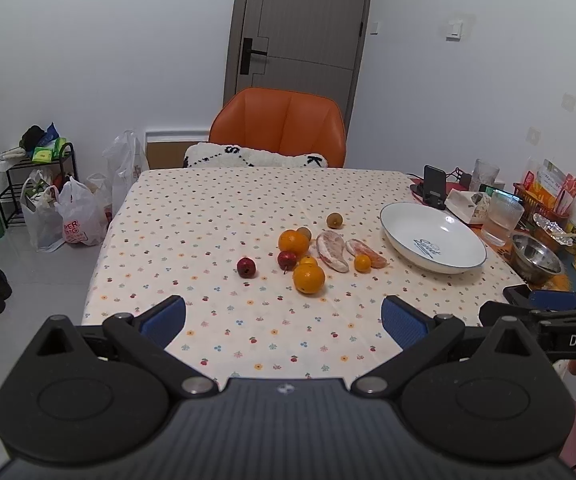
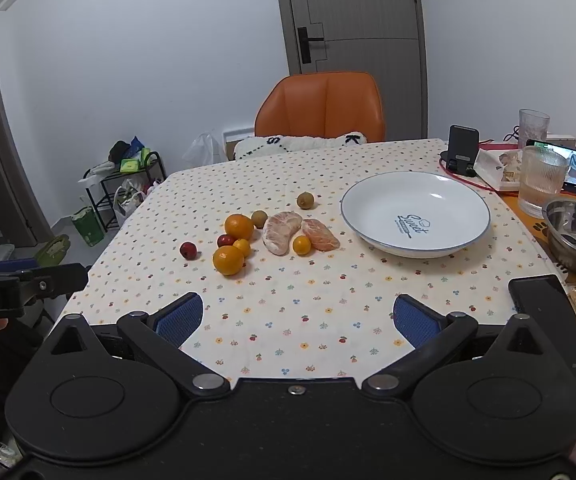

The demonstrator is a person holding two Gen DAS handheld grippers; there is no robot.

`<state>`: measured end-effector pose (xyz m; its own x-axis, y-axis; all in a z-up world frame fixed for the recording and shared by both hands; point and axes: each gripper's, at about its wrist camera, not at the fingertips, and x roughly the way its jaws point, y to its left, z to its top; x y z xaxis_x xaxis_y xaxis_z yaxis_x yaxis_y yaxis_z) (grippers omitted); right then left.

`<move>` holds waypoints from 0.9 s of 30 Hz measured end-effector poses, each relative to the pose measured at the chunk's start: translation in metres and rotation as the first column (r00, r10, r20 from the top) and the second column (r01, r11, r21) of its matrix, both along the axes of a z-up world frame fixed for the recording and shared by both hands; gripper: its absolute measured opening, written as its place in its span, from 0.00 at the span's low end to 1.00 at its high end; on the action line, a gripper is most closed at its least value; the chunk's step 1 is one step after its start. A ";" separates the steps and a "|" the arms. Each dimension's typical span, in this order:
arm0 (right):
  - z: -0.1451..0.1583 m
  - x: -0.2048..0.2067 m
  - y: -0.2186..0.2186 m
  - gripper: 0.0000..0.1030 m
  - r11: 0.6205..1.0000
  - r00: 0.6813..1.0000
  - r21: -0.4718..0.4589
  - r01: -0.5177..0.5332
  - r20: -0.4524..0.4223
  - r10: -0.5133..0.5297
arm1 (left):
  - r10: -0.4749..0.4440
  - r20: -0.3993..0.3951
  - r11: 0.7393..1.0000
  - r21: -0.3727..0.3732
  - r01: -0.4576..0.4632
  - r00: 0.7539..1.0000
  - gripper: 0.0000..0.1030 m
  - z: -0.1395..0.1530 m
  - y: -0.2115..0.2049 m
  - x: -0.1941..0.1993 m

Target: Organize fruits

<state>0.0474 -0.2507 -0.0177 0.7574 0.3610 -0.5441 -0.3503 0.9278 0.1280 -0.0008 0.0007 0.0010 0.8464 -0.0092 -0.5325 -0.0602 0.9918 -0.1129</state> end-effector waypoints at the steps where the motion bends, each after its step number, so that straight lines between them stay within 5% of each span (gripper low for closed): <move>1: 0.000 0.000 -0.001 1.00 1.000 1.000 0.001 0.000 0.001 0.000 | -0.002 0.002 1.000 -0.002 0.002 1.000 1.00 0.000 0.000 0.000; 27: -0.002 -0.002 -0.005 1.00 1.000 1.000 0.002 0.002 0.001 -0.002 | -0.003 0.001 1.000 -0.013 0.003 1.000 1.00 -0.001 -0.001 0.001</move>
